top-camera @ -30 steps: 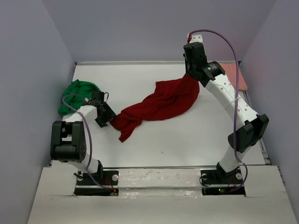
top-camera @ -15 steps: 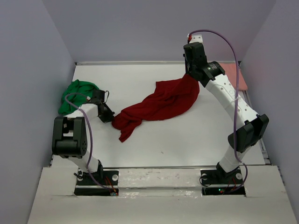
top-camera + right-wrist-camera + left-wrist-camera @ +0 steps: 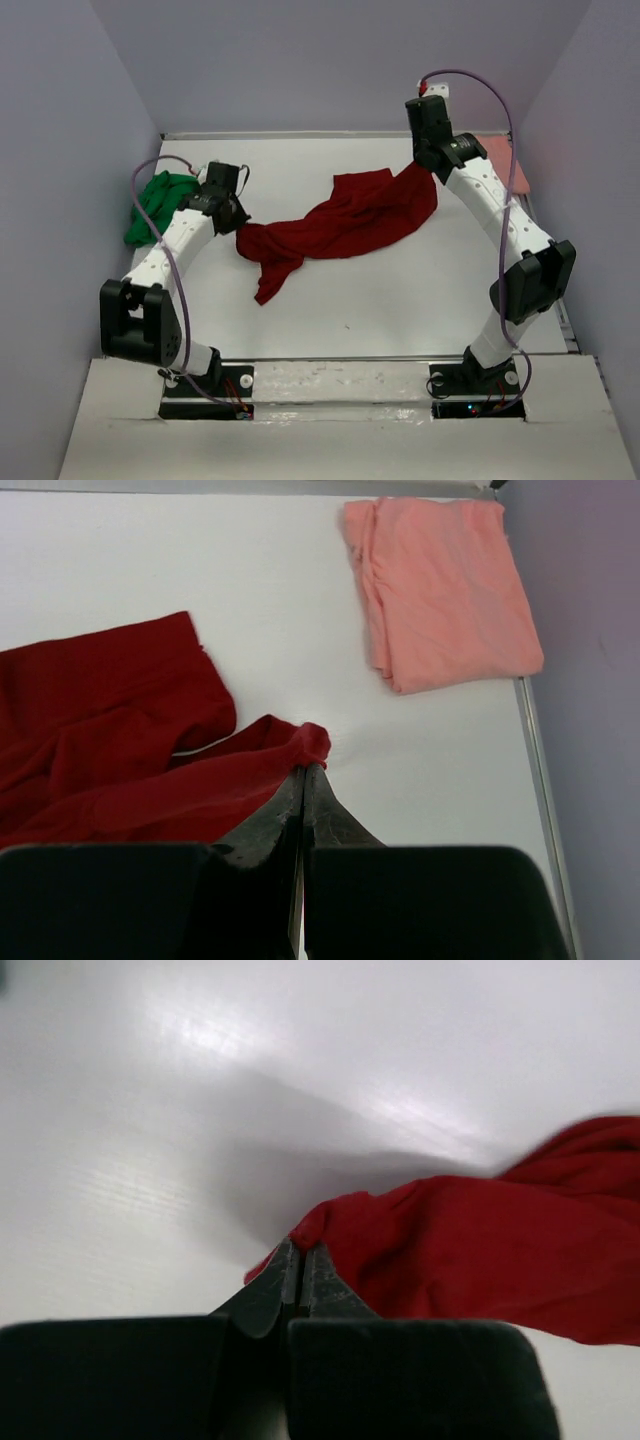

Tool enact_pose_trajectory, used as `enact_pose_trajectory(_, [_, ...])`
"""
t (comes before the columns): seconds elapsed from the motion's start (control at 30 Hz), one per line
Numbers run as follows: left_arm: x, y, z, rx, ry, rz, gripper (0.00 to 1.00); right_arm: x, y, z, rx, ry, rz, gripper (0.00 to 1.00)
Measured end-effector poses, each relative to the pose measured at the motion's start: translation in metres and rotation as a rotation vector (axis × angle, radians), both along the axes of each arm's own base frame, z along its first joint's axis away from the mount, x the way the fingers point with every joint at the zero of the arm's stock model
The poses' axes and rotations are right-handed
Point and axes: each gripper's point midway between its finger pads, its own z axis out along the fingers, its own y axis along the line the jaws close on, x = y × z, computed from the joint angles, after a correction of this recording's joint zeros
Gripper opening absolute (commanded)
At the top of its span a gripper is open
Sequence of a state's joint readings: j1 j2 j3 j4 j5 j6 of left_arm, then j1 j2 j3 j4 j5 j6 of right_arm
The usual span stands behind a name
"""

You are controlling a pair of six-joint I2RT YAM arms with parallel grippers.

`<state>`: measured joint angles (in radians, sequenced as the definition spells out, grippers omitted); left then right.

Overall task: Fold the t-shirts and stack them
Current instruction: Flatten the tshirt out

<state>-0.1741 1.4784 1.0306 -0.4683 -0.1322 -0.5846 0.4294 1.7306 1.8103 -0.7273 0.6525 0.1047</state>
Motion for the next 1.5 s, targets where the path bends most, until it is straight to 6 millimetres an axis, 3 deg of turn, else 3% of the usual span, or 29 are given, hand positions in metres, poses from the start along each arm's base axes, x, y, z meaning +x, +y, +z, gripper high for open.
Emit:
enact_pose_trajectory(0.1, [0.027, -0.020, 0.108, 0.047, -0.248, -0.076, 0.00, 0.007, -0.028, 0.013, 0.014, -0.025, -0.054, 0.00])
enact_pose_trajectory(0.2, [0.036, -0.034, 0.227, 0.024, -0.522, -0.136, 0.00, 0.011, -0.050, 0.046, 0.030, -0.097, -0.095, 0.00])
enact_pose_trajectory(0.3, [0.020, -0.027, 0.314, 0.019, -0.727, -0.155, 0.00, -0.002, -0.059, 0.095, 0.063, -0.203, -0.100, 0.00])
enact_pose_trajectory(0.33, [0.012, -0.025, 0.334, 0.021, -0.775, -0.162, 0.00, -0.021, -0.063, 0.131, 0.094, -0.283, -0.095, 0.00])
enact_pose_trajectory(0.37, [0.000, -0.021, 0.357, 0.026, -0.831, -0.174, 0.00, -0.035, -0.067, 0.154, 0.116, -0.339, -0.093, 0.00])
enact_pose_trajectory(0.4, [-0.007, -0.020, 0.366, 0.029, -0.854, -0.183, 0.00, -0.044, -0.069, 0.165, 0.127, -0.368, -0.090, 0.00])
enact_pose_trajectory(0.43, [-0.017, -0.020, 0.374, 0.034, -0.873, -0.201, 0.00, -0.057, -0.072, 0.178, 0.140, -0.405, -0.085, 0.00])
enact_pose_trajectory(0.57, [-0.042, -0.023, 0.373, 0.054, -0.867, -0.272, 0.00, -0.154, -0.099, 0.238, 0.190, -0.600, -0.082, 0.00])
enact_pose_trajectory(0.67, [-0.056, -0.023, 0.370, 0.064, -0.870, -0.308, 0.00, -0.201, -0.113, 0.268, 0.220, -0.710, -0.073, 0.00])
enact_pose_trajectory(0.8, [-0.085, -0.019, 0.370, 0.061, -0.899, -0.353, 0.00, -0.243, -0.131, 0.303, 0.261, -0.824, -0.084, 0.00])
enact_pose_trajectory(0.97, [-0.110, -0.013, 0.389, 0.056, -0.982, -0.373, 0.00, -0.255, -0.133, 0.321, 0.280, -0.857, -0.064, 0.00])
enact_pose_trajectory(1.1, [-0.121, -0.008, 0.403, 0.069, -1.045, -0.369, 0.00, -0.237, -0.124, 0.314, 0.261, -0.815, -0.052, 0.00])
enact_pose_trajectory(1.2, [-0.107, -0.006, 0.401, 0.099, -1.031, -0.348, 0.00, -0.205, -0.110, 0.302, 0.225, -0.752, -0.045, 0.00])
enact_pose_trajectory(1.37, [-0.058, -0.016, 0.379, 0.150, -0.946, -0.345, 0.00, -0.119, -0.072, 0.277, 0.141, -0.616, -0.021, 0.00])
enact_pose_trajectory(1.5, [0.008, -0.036, 0.339, 0.197, -0.806, -0.367, 0.00, -0.040, -0.038, 0.252, 0.065, -0.532, 0.012, 0.00])
